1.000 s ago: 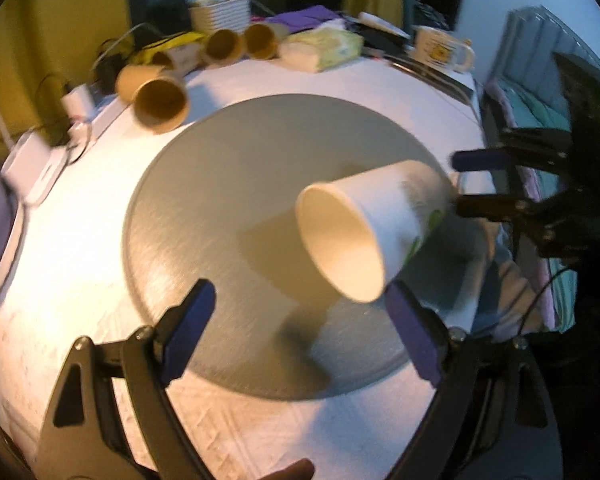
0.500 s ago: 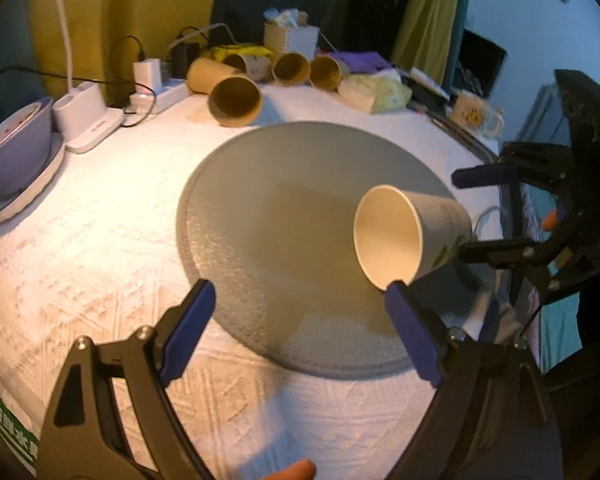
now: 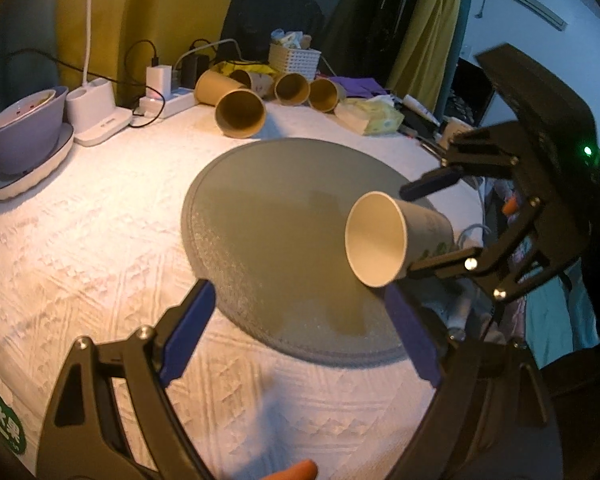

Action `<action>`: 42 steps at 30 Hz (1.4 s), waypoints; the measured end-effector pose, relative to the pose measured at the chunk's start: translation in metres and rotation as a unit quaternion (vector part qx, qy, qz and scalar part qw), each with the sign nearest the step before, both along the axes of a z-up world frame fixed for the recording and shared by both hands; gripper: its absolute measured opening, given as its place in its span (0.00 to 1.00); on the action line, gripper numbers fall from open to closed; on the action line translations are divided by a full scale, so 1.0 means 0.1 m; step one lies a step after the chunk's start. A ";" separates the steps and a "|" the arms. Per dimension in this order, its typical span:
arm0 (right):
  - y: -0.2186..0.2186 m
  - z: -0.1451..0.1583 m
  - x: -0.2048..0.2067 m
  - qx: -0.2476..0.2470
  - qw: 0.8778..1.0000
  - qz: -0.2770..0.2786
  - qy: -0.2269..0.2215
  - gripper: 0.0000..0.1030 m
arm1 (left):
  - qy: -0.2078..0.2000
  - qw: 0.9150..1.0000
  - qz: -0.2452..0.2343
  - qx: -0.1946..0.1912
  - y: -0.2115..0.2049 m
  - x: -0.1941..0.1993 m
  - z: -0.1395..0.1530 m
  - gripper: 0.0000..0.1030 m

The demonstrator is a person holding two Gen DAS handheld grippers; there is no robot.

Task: Flip cup upright
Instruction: 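Grasp the white cup with the right gripper while the left gripper releases it, then rotate the cup upright with the right gripper and set it on the mat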

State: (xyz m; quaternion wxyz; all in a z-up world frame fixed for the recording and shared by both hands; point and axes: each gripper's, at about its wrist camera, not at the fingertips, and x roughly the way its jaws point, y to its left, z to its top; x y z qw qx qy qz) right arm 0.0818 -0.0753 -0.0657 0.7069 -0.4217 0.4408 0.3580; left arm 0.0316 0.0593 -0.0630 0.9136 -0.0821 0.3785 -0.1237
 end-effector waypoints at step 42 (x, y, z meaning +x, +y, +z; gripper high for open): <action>-0.52 0.07 0.63 0.317 0.936 -0.145 -0.052 0.66 | -0.010 0.995 0.077 -0.060 0.18 0.11 -0.07 0.85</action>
